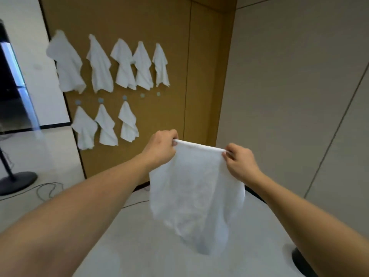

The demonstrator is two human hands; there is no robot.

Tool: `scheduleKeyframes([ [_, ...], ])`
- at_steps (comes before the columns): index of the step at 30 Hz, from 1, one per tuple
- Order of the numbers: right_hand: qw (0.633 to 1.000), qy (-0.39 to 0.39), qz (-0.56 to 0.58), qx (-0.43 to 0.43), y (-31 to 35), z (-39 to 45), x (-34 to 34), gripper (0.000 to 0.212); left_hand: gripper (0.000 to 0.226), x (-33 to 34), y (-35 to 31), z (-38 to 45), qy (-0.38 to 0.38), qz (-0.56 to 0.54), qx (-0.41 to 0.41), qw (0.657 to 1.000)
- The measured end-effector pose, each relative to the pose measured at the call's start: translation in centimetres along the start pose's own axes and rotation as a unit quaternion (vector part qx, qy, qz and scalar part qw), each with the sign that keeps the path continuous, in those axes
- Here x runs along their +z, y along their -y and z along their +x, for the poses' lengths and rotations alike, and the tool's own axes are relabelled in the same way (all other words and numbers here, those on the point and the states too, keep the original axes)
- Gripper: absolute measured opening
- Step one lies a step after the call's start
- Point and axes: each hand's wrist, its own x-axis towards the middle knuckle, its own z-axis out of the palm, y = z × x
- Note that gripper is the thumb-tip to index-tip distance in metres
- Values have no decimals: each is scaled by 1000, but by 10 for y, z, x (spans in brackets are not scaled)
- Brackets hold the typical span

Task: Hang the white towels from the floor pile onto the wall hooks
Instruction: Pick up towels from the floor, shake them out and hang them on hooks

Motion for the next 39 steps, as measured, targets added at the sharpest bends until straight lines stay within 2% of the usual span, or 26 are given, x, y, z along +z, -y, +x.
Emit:
scheduleKeyframes([
  [4, 997, 0, -27, -70, 2, 73, 33, 21, 33, 5, 29, 49, -16, 6, -45, 999],
  [10, 987, -18, -26, -156, 0, 177, 89, 22, 28, 24, 85, 131, -71, -32, -123, 989],
  [14, 971, -48, -65, -223, -10, 250, 135, 25, 22, 45, 129, 199, -108, -14, -117, 987],
  [17, 970, -50, -74, -225, -10, 316, 169, 24, 22, 59, 165, 255, -120, -22, -101, 987],
  [24, 965, -49, -71, -248, -9, 469, 246, 27, 20, 76, 256, 386, -105, -121, -100, 982],
  [29, 952, -41, -71, -295, -7, 559, 305, 26, 9, 88, 318, 450, -93, -183, -88, 975],
  [32, 946, -61, -71, -310, -2, 609, 343, 25, 3, 96, 354, 486, -96, -216, -101, 966],
  [35, 939, -65, -35, -336, -1, 655, 384, 15, 14, 108, 386, 522, -69, -258, -118, 956],
  [39, 887, -101, 0, -450, -4, 723, 432, 7, 18, 125, 431, 576, -78, -279, -140, 947],
])
